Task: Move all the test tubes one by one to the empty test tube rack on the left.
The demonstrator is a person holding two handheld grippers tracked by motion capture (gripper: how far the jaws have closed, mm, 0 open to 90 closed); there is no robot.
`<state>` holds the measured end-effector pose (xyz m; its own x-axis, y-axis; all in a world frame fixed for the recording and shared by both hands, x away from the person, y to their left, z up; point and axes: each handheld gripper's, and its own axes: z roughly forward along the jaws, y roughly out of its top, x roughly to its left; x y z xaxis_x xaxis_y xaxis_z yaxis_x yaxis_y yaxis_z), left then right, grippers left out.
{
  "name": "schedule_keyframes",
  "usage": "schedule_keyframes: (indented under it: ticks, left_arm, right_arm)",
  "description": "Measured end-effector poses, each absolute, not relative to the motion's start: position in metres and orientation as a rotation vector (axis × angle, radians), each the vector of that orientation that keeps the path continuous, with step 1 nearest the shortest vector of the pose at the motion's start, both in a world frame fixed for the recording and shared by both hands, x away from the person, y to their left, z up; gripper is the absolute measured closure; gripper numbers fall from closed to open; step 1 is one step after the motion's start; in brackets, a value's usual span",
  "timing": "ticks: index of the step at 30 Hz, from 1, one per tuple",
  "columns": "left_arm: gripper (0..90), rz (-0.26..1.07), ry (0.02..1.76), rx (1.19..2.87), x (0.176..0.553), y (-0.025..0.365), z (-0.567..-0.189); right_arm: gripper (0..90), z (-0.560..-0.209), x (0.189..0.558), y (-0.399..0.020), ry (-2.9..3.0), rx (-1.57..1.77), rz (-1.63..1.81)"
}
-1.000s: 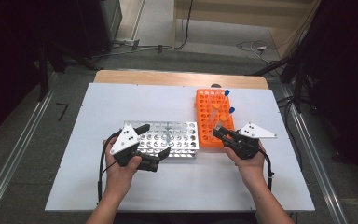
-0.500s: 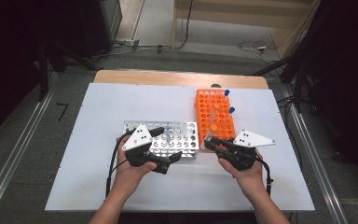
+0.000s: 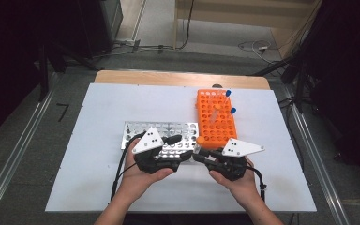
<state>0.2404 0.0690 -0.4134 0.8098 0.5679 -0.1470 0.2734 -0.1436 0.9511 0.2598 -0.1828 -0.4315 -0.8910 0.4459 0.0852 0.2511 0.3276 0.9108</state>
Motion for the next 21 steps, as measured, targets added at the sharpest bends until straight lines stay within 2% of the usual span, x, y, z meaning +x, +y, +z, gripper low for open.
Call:
schedule_keyframes:
  ticks: [14, 20, 21]
  left_arm:
    - [70.1, 0.203, 0.593, 1.750, 0.240, 0.062, -0.416]
    - [74.7, 0.204, 0.613, 1.736, 0.243, 0.067, -0.415]
    - [74.7, 0.207, 0.620, 1.730, 0.243, 0.068, -0.415]
  right_arm:
    - [73.3, -0.436, 0.250, -0.165, 2.482, 0.559, 1.557]
    - [71.9, -0.438, 0.252, -0.168, 2.486, 0.569, 1.592]
    - [67.3, -0.438, 0.253, -0.169, 2.484, 0.572, 1.590]
